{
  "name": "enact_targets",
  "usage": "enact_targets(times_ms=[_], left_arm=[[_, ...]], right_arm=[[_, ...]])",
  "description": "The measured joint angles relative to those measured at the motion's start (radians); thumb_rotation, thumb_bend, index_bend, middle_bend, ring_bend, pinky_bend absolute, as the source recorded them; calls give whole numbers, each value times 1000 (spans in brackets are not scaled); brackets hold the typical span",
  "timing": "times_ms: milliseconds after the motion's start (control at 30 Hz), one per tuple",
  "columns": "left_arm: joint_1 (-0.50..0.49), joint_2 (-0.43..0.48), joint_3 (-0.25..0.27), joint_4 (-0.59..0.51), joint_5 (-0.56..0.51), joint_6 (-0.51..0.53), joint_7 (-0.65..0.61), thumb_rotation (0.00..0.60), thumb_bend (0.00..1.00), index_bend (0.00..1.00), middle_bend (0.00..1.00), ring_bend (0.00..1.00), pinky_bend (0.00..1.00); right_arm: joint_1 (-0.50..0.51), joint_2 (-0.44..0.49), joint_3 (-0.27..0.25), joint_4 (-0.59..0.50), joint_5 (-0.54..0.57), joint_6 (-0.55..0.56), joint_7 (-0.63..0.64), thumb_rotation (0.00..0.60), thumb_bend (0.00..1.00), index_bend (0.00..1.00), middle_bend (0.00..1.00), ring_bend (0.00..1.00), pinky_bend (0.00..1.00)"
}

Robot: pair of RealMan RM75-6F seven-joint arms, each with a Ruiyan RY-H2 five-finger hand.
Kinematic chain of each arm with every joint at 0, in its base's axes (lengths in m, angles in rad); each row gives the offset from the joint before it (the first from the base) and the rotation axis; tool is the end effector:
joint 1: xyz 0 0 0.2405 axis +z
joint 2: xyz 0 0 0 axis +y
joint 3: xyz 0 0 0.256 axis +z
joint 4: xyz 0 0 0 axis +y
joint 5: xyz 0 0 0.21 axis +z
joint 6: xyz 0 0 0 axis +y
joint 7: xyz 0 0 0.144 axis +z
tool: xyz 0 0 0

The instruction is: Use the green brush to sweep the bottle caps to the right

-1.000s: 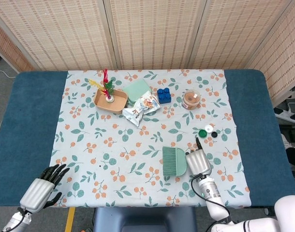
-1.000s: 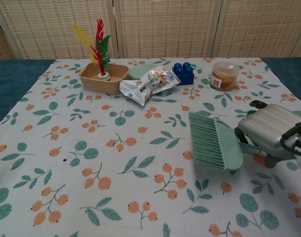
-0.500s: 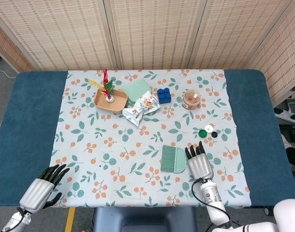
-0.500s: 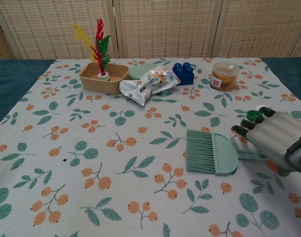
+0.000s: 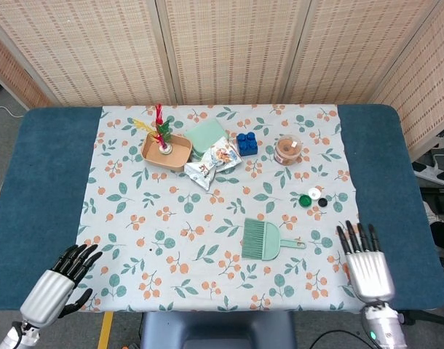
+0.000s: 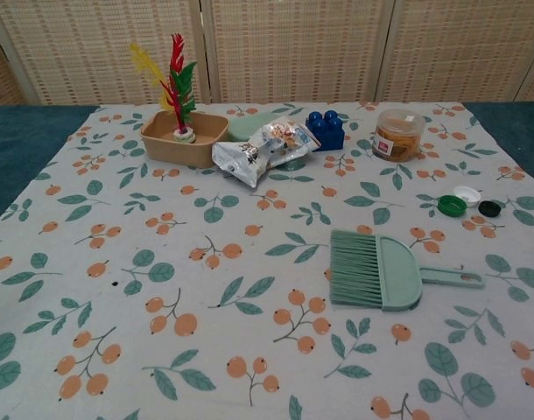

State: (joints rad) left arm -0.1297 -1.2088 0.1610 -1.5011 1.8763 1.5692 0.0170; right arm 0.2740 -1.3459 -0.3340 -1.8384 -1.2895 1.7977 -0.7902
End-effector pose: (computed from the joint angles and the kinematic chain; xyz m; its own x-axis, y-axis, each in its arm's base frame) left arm -0.2793 0.1387 0.1041 0.4457 0.0993 0.8896 0.8289 -0.4210 -0.3683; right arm -0.2594 -0.1434 0.0852 0.7445 -0.1256 0.6557 -0.6622 -0.0142 0.7492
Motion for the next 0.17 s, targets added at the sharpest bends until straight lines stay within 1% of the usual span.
enact_targets(times_ms=[100,167], left_arm=[[9,-19,-8,36,32,55,-5,600,386,0,0,0,46],[17,-33,-15,54,37,67,-4,599,386,0,0,0,42]], right_arm=[[-83,56,-41,51,-66,50,165,600,242,0,0,0,0],[-129,103,-53,76,-101,75,276,600,241,0,0,0,0]])
